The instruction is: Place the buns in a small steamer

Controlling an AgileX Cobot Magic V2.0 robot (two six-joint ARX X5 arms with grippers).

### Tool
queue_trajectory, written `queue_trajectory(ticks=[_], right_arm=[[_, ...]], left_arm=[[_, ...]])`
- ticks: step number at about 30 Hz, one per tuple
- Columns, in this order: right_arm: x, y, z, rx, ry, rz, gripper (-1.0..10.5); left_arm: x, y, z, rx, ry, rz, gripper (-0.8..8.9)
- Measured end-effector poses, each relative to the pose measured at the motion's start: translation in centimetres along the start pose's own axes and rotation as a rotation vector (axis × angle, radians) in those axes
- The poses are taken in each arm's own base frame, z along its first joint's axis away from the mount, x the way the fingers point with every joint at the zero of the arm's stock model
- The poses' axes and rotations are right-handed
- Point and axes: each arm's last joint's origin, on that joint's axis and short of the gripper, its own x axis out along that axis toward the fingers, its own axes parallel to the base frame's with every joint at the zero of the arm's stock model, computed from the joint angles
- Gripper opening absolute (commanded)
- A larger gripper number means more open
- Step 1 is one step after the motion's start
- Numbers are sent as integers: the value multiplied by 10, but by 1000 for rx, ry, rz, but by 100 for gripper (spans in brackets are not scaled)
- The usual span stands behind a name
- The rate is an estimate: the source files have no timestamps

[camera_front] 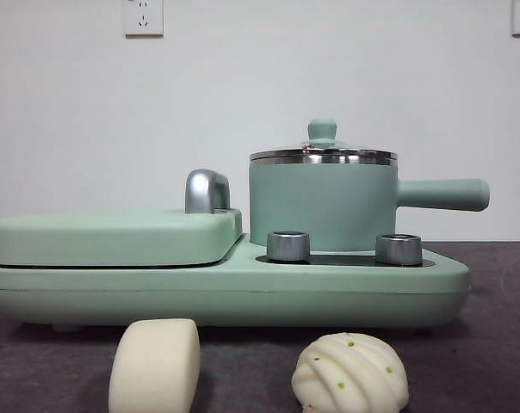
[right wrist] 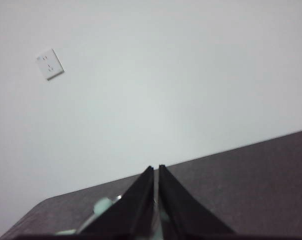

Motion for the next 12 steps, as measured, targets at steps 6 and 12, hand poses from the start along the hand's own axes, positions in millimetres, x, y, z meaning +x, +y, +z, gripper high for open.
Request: queue_trajectory(ticks=[6, 12], right_arm=[[19, 16, 35, -46, 107, 20, 14], [51, 23, 56, -110, 258, 54, 14]], left_arm=[[13, -27, 38, 100, 37, -37, 10], [38, -46, 62, 193, 137, -100, 10]])
